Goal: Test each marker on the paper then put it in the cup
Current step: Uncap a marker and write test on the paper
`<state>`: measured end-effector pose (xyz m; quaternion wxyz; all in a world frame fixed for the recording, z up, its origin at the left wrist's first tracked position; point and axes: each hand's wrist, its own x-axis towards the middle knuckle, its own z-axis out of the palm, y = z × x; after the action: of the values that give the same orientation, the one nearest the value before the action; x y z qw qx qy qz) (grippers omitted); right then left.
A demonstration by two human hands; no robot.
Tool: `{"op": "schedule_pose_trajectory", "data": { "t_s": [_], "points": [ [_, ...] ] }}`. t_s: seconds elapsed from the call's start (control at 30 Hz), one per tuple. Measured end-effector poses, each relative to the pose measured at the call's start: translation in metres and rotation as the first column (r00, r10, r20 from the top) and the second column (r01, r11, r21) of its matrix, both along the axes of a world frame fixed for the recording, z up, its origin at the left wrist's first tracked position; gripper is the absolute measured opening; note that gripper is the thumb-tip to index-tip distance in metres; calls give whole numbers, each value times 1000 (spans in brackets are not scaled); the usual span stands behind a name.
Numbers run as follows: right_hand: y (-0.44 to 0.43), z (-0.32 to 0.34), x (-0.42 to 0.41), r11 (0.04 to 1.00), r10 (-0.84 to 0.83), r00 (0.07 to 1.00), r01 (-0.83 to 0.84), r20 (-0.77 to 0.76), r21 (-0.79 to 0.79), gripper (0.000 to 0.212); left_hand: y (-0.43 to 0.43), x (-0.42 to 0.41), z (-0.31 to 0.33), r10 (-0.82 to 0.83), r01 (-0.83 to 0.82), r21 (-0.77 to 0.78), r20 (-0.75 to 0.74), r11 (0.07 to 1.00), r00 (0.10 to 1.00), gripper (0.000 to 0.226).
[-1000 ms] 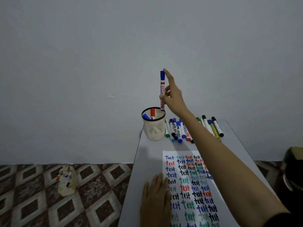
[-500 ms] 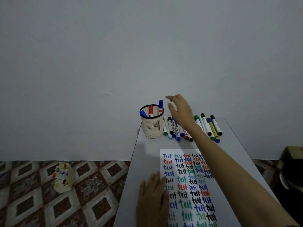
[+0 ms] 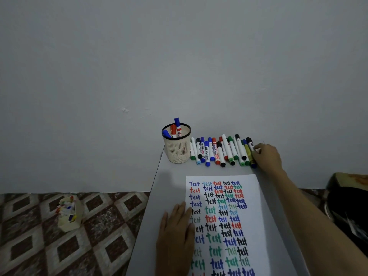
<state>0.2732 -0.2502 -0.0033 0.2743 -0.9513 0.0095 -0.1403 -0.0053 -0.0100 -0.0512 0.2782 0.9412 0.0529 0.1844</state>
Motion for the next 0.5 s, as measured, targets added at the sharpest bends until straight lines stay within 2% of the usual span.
{"op": "schedule_pose_trajectory", "data": {
  "t_s": [0.13,0.2,0.27,0.33,0.37,0.43,0.5],
  "points": [
    [-1,-1,-18,989,-104,993,98,50,113,21,-3,-5,6,11,-12,-25,-32,1000,999,72],
    [-3,3,-33,932,-248,962,205,112,299,23,-5,-6,8,0,-2,-46,-56,999,998,54],
    [-6,10,-49,763,-400,901,224,170,606,23,-5,-6,9,-1,-5,-76,-71,997,997,45],
    [-9,20,-66,501,-392,896,19,207,865,22,-5,-7,9,-11,4,-94,-65,996,998,46],
    [-10,26,-77,356,-351,912,-82,215,931,23,-5,-8,10,-14,8,-94,-59,996,998,47],
    [-8,35,-108,118,-247,949,-168,193,979,20,-6,-8,10,-16,11,-101,-43,995,999,46],
    [-2,38,-146,26,-96,983,-155,157,988,14,-7,-9,11,-22,23,-131,3,991,1000,49]
  ]
}}
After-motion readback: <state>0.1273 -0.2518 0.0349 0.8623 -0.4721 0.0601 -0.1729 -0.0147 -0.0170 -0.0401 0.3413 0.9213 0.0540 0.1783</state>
